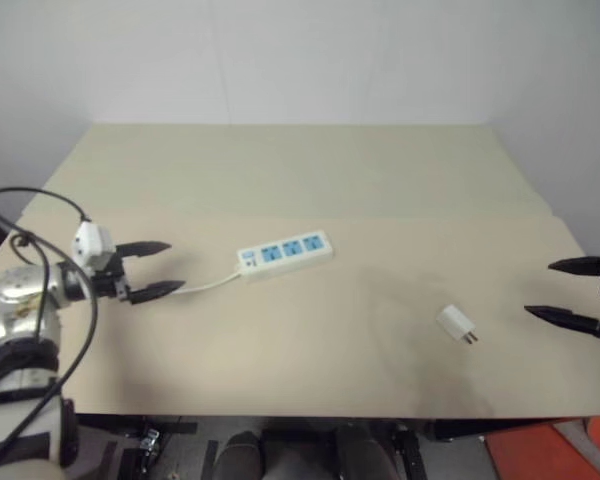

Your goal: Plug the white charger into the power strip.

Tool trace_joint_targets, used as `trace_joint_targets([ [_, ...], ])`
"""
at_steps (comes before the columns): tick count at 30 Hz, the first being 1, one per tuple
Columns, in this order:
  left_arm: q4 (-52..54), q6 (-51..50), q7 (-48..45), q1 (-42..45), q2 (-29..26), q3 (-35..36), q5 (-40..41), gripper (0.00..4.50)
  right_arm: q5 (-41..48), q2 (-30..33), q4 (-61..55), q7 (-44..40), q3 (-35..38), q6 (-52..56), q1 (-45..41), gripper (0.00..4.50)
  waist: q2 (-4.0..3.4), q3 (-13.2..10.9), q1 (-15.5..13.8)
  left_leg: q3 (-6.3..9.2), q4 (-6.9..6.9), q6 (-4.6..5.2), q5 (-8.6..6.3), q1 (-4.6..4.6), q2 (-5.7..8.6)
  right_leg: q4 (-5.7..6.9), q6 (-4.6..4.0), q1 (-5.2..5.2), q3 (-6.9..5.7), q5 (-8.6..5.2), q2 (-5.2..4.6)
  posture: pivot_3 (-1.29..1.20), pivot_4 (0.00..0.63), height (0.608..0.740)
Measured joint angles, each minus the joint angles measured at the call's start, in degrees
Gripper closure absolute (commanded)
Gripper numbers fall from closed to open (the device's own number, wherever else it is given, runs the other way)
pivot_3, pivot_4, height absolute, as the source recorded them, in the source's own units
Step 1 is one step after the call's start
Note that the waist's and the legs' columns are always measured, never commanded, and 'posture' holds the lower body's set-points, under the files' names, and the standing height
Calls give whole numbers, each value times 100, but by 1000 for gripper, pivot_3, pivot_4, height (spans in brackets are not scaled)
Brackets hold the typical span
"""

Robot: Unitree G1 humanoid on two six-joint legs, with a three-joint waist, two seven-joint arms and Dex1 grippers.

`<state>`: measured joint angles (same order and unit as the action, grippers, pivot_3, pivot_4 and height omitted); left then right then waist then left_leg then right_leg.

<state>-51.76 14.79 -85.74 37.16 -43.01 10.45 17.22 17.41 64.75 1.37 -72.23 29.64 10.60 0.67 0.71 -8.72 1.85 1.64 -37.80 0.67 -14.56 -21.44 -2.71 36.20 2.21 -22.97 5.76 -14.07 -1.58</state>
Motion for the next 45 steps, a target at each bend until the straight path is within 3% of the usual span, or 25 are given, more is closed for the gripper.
trace_joint_targets([
  [8, -1633, 649, 269, 1180, 946, -208, -486, 16, 637, -407, -1797, 690, -450, 846, -408, 0, 3, -1, -8, 6, -2, 0, 0, -15, 3, -1, -17, -5, 0, 12, 0, 0, 150, 740],
  [12, -2052, 661, 364, 1470, 1120, -255, -727, 16, 759, -658, -2390, 1146, -856, 1205, -697, 0, 10, -5, 14, 9, -3, 0, 0, -26, 4, -2, -16, -12, 0, 13, 1, 0, 150, 740],
  [24, -2436, 813, 808, 1877, 1481, -652, -1644, 16, 822, -1273, -3125, 2174, -1800, 1825, -1136, 0, 11, -6, -77, 15, -6, 1, 0, -33, 9, -2, -15, -14, -4, 15, -1, 0, 150, 740],
  [31, -2561, 807, 1324, 1876, 1643, -877, -2155, 16, 822, -1367, -3274, 2406, -2006, 2008, -1246, 0, 11, -6, -95, 16, -6, 1, 0, -33, 9, -2, -15, -14, -4, 16, 0, 0, 150, 740],
  [40, -2569, 798, 1497, 1876, 1816, -861, -2184, 16, 826, -1367, -3463, 2520, -2007, 2160, -1091, 0, 11, -5, -108, 18, -7, 1, 0, -35, 9, -2, -15, -13, -6, 16, -1, 0, 150, 740],
  [45, -2569, 796, 1335, 1873, 1982, -701, -2136, 1170, 808, -1375, -3464, 2630, -2008, 2195, -1063, 0, 12, -5, -110, 18, -7, 1, 0, -35, 10, -2, -15, -13, -6, 16, -1, 0, 150, 740],
])
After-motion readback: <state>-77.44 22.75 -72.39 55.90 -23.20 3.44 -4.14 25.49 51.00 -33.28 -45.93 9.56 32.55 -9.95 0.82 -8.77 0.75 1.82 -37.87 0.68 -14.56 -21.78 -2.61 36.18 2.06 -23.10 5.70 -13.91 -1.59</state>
